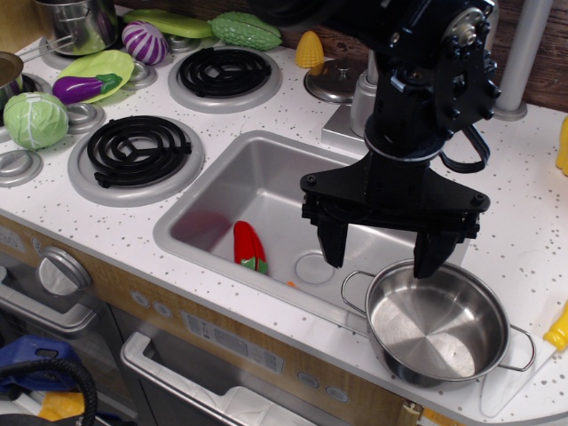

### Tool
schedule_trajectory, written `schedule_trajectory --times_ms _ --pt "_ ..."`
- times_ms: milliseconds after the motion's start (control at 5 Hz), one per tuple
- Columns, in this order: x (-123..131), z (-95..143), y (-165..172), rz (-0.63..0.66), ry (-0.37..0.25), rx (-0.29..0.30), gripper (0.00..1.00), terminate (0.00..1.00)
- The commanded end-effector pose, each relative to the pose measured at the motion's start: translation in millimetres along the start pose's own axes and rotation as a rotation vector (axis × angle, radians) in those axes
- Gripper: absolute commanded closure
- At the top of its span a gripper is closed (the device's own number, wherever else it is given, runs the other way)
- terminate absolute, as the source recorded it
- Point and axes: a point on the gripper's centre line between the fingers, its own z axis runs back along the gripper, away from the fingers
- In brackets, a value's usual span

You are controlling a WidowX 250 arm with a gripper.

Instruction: Put pan in sink

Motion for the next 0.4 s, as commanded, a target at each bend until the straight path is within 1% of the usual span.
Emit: schedule_trajectory --times_ms 0,200 --pt "0.0 0.0 0.0 0.000 0.000 0.000 0.00 0.00" --pt "7.6 2.2 -5.5 -0.181 0.005 -0.048 0.00 0.00"
